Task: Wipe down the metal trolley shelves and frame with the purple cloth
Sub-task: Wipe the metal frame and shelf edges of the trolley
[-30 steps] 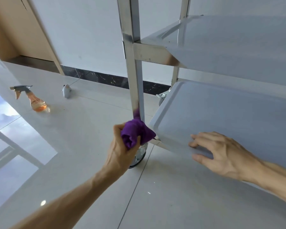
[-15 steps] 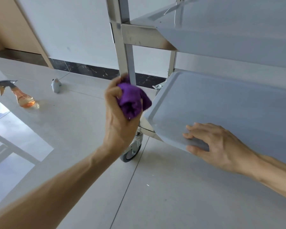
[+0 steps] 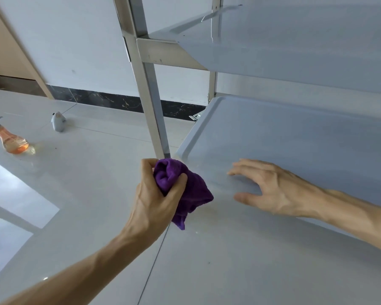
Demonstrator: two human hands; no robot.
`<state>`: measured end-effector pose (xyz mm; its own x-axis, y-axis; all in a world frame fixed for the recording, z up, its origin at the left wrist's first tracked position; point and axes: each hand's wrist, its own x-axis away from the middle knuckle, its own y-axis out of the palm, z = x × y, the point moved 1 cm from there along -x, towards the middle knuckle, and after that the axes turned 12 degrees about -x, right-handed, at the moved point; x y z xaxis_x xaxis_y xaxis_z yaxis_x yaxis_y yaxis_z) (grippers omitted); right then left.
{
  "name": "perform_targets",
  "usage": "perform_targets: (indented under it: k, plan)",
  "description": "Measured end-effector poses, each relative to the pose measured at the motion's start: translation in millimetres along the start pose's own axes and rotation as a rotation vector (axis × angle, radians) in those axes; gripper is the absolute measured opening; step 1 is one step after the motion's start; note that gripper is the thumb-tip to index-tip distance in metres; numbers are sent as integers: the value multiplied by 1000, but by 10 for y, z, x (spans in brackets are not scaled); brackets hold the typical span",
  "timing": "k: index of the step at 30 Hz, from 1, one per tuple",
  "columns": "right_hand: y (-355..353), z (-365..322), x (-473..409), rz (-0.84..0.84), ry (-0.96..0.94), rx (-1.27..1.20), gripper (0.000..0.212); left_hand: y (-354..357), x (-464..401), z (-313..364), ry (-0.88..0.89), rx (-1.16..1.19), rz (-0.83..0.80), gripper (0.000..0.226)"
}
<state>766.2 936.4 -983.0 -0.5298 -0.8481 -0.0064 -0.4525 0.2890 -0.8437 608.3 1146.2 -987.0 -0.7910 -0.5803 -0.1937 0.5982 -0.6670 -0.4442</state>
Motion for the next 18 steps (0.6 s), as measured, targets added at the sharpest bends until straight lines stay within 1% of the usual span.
perform_targets:
  k: [2,3,5,7,9,11,13,15,18]
  plan:
    - [-39,-101,78,5,-12,-87,63,63,35,115,-127,51,-79,27]
    - [-66,-160,122,0,-19,-136,66,95,41,189,-192,77,-124,32]
    - [-145,-294,234,11,-29,-243,70,155,40,338,-285,193,-245,47]
    - [-237,-410,364,59,-57,-337,70,196,42,486,-313,344,-418,63]
    - [-316,-471,484,131,-70,-403,62,231,72,628,-277,440,-615,66]
    - [-388,-477,584,206,-43,-469,48,289,103,716,-216,444,-746,65]
    - [-458,-442,677,242,-8,-537,31,358,114,751,-153,419,-797,61]
    - [-522,-386,774,247,35,-657,20,409,118,764,-122,409,-828,55]
    - [-600,-287,891,280,100,-855,17,455,113,761,-94,358,-862,41]
